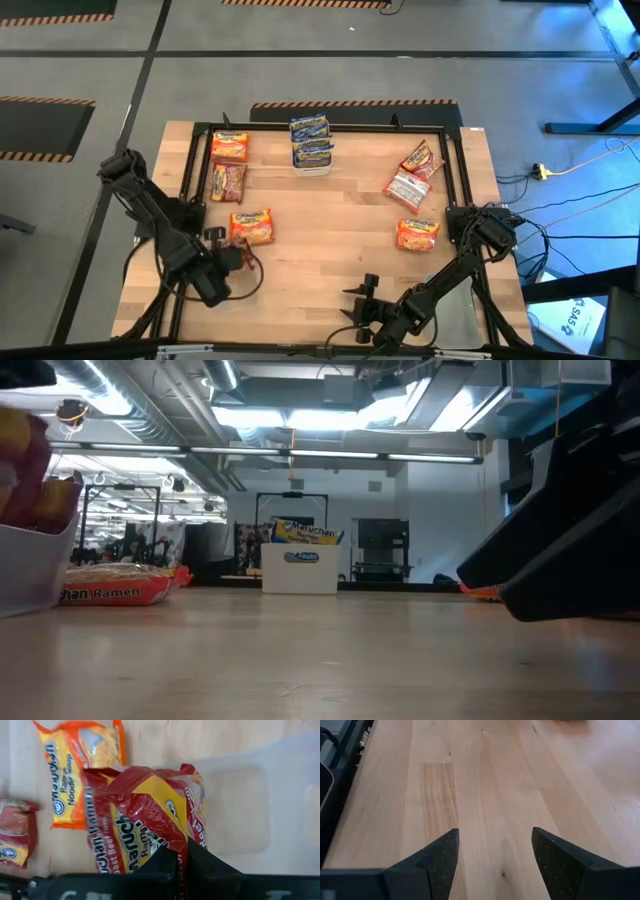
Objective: Sort Maruchan noodles
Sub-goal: Put the red noodle pack into the transparent bin
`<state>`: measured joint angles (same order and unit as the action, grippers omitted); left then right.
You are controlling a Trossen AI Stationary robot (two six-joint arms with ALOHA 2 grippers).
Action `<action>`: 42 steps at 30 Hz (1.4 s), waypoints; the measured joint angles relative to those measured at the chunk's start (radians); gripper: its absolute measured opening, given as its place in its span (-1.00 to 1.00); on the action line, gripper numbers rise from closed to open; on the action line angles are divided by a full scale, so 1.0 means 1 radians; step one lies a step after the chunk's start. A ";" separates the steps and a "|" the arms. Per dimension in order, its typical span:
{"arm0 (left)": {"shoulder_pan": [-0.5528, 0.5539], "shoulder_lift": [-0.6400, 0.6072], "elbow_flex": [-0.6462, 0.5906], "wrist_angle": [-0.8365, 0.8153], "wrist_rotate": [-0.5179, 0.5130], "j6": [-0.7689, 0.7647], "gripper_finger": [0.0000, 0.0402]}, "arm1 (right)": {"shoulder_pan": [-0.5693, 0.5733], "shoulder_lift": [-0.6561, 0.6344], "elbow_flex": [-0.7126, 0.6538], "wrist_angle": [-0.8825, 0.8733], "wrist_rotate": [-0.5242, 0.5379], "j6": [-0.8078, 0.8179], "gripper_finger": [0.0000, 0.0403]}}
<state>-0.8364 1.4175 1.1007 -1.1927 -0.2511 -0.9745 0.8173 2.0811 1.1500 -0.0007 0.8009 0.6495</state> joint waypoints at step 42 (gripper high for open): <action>0.016 -0.218 0.001 0.044 -0.358 0.020 -0.36 | -0.128 -0.308 0.043 -0.562 -0.104 0.062 0.17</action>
<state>-0.8204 1.1998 1.1019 -1.1491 -0.6090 -0.9550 0.6889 1.7728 1.1928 -0.5631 0.6970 0.7112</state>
